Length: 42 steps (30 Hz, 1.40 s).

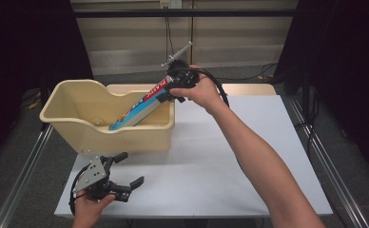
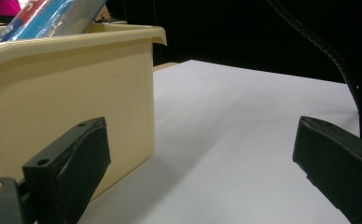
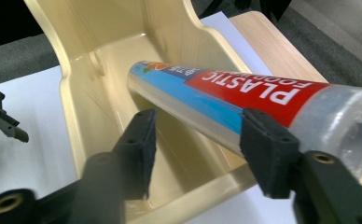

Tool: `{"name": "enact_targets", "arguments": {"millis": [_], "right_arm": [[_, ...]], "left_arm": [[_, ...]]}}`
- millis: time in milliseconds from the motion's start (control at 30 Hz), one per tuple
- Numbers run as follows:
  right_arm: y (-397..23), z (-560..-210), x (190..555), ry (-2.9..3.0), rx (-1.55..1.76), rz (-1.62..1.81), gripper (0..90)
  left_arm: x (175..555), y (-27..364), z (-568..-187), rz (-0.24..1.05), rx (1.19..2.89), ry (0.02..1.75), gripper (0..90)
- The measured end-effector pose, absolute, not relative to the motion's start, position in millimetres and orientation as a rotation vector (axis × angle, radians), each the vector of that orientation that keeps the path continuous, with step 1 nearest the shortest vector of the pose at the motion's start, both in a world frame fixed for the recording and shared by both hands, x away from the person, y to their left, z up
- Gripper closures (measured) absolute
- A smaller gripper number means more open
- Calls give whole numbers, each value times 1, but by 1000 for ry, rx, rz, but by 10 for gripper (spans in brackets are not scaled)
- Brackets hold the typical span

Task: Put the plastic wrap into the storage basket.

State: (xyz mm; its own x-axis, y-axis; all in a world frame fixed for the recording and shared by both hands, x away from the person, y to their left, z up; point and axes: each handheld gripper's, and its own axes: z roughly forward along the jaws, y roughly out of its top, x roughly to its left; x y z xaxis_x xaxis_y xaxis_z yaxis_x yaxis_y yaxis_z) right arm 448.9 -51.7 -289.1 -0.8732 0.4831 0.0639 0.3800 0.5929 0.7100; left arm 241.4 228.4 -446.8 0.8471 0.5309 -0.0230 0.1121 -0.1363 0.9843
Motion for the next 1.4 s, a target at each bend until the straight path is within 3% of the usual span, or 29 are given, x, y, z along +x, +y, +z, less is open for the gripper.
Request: {"name": "enact_targets", "arguments": {"millis": [133, 433, 1400], "right_arm": [[-61, -289, 443, 2637, 730, 1210, 281], [-89, -296, 431, 2566, 783, 1269, 151], [-180, -316, 391, 2358, 912, 1383, 85]], "left_arm": [[241, 228, -447, 385, 1690, 498, 37], [240, 228, -446, 394, 1692, 512, 37], [242, 226, -448, 395, 1713, 516, 37]]}}
